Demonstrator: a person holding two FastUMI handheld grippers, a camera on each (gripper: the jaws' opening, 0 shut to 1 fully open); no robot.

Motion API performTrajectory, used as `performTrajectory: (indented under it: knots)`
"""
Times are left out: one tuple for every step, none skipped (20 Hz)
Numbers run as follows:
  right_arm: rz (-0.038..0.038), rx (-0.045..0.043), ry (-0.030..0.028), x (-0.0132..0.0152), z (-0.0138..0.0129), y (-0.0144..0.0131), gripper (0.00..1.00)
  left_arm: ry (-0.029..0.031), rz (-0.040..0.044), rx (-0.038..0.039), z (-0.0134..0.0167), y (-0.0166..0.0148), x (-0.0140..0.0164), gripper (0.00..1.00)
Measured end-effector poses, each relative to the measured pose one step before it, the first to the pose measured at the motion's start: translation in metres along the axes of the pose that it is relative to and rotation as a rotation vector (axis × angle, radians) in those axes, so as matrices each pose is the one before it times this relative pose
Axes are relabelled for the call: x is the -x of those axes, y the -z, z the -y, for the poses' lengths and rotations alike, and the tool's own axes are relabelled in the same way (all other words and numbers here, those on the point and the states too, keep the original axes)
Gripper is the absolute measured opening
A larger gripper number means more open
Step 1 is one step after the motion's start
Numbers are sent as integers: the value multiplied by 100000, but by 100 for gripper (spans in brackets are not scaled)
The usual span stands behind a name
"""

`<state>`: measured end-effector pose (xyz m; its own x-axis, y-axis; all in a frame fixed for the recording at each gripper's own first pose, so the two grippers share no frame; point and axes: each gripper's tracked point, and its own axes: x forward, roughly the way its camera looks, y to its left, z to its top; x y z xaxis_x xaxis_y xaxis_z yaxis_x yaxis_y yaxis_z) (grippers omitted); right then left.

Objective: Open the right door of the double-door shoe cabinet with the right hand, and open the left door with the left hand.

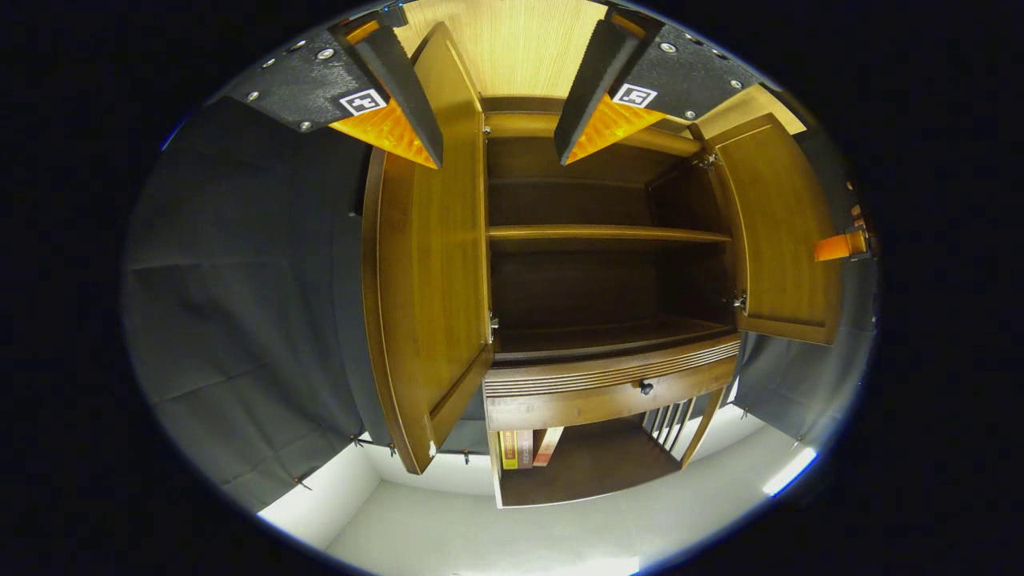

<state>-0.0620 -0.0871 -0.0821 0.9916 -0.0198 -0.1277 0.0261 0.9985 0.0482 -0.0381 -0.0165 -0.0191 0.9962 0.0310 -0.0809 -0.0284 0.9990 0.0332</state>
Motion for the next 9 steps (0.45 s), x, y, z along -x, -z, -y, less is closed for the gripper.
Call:
performTrajectory:
  knots:
    - [-17, 75, 82, -51, -9, -81, 98, 115, 134, 13, 32, -82, 30, 96]
    - [162, 124, 79, -34, -70, -160, 98, 159, 160, 58, 107, -24, 116, 96]
    - [267, 212, 121, -26, -33, -166, 98, 132, 239, -23, -40, -119, -89, 96]
    - [160, 270, -55, -105, -129, -93, 98, -30, 329, -67, -15, -94, 92, 96]
    - [199, 166, -187, -128, -97, -117, 98, 35, 608, -101, -14, -169, 35, 96]
    - [108, 196, -210, -98, -142, -152, 98, -168, 593, -4, 92, -171, -26, 96]
    - [124, 425, -146, 96, -107, -122, 98, -26, 469, 180, 42, -132, -16, 96]
    - [100, 451, -30, -22, -38, -8, 98, 242, 356, 372, 71, -62, 59, 96]
    - [169, 292, -27, -49, -42, -37, 98, 467, 102, 453, 138, -41, -81, 96]
